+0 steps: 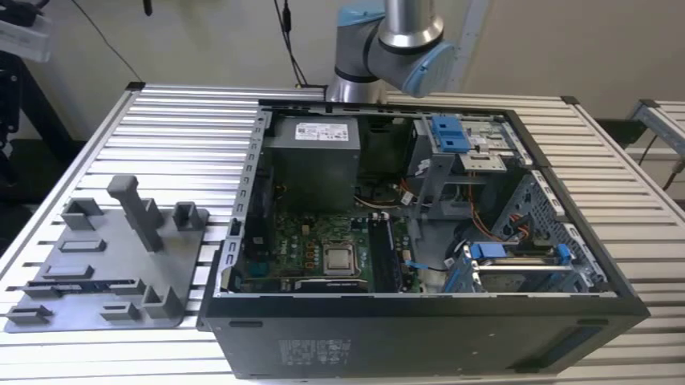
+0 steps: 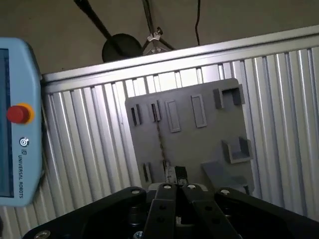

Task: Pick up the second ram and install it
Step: 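Pick up the second ram and move it above second insertion slot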

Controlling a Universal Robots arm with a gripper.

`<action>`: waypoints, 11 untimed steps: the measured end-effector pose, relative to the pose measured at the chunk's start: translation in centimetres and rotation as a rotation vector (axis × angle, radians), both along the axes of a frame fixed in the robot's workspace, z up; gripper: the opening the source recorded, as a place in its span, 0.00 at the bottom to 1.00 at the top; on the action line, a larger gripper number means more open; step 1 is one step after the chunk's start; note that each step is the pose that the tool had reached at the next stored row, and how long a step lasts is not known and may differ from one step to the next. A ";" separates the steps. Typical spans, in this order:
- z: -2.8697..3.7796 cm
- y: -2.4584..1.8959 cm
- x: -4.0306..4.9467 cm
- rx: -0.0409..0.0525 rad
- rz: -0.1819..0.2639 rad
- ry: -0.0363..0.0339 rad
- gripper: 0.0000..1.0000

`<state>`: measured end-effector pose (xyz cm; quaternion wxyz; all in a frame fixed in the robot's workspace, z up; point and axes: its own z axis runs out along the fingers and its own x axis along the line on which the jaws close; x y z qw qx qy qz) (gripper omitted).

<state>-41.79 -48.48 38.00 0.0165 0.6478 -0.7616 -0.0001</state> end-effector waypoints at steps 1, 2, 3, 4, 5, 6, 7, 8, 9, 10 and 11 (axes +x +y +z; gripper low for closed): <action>-0.03 0.00 0.00 -0.0001 0.018 -0.0001 0.11; -0.05 0.00 0.00 -0.0002 0.033 -0.0001 0.11; -0.06 0.00 0.00 -0.0004 0.047 0.0000 0.11; -0.07 0.00 0.00 -0.0005 0.061 0.0000 0.11; -0.09 0.00 0.00 -0.0006 0.072 0.0000 0.11; -0.11 0.00 0.00 -0.0007 0.081 -0.0001 0.11; -0.12 0.00 0.00 -0.0008 0.091 -0.0001 0.11; -0.14 0.00 0.00 -0.0008 0.103 -0.0001 0.11; -0.16 0.00 0.00 -0.0008 0.113 -0.0001 0.11; -0.17 0.00 -0.01 -0.0009 0.123 -0.0001 0.11; -0.17 0.00 0.00 -0.0009 0.133 0.0000 0.11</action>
